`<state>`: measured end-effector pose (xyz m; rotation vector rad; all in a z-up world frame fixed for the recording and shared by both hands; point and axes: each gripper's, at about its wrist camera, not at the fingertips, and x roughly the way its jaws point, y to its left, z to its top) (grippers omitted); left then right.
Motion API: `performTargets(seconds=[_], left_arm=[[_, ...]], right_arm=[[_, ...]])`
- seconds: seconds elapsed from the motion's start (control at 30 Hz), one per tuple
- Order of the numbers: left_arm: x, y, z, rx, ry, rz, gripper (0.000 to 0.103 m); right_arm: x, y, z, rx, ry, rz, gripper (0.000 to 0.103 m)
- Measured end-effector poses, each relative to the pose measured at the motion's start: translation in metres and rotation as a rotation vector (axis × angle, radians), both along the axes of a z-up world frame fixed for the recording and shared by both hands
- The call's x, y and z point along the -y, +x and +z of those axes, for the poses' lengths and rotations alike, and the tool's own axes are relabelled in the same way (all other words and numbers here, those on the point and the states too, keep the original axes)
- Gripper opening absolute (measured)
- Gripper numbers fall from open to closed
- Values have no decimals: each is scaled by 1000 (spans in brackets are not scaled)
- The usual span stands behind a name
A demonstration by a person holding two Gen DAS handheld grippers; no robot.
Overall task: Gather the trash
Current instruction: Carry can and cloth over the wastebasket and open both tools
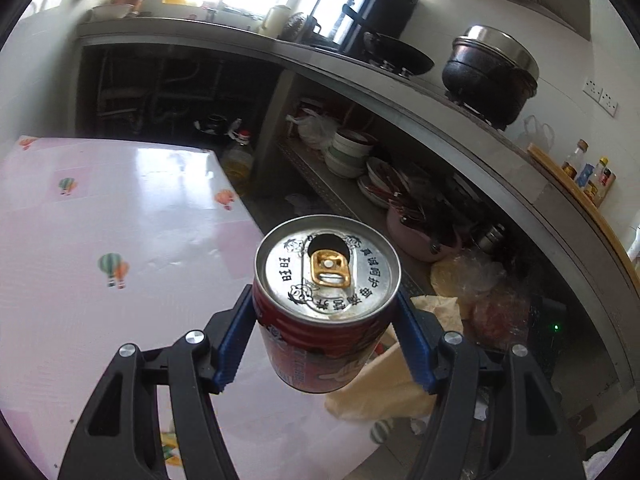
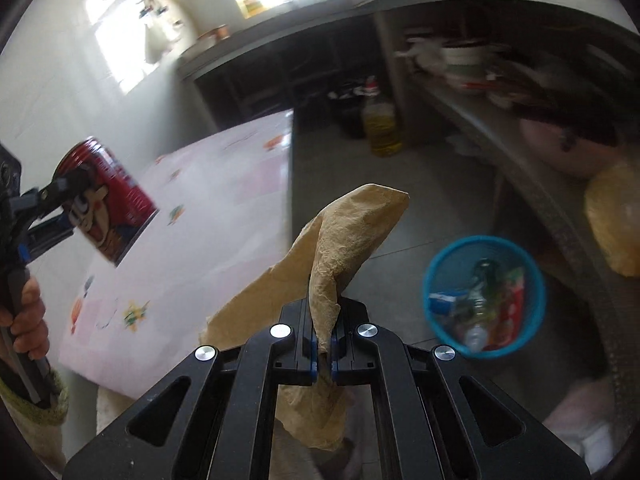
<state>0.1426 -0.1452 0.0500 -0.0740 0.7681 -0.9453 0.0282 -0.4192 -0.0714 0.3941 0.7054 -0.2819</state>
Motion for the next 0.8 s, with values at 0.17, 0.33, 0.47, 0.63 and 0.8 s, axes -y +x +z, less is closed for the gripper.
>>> performTargets(seconds=[0.17,0.33,0.47,0.63,0.8], left_arm=[[90,2,-5,-47,38,-136,65],[187,6,-34,-106,160,-243,65],[256,10,-80,-157,311,-294,65],[325,19,-131,-157,455,-330,65],[370,34,-180,-202,531,-357,65]], right_arm=[[75,-30,-10,-54,-96,-266,3],[124,-38,-54,-126,-59,-376,3],[148,-27,-98,-185,0,-396,3],[171,-3,-133,-231,10,-439,3],[185,23,-165,-255,34,-459,8]])
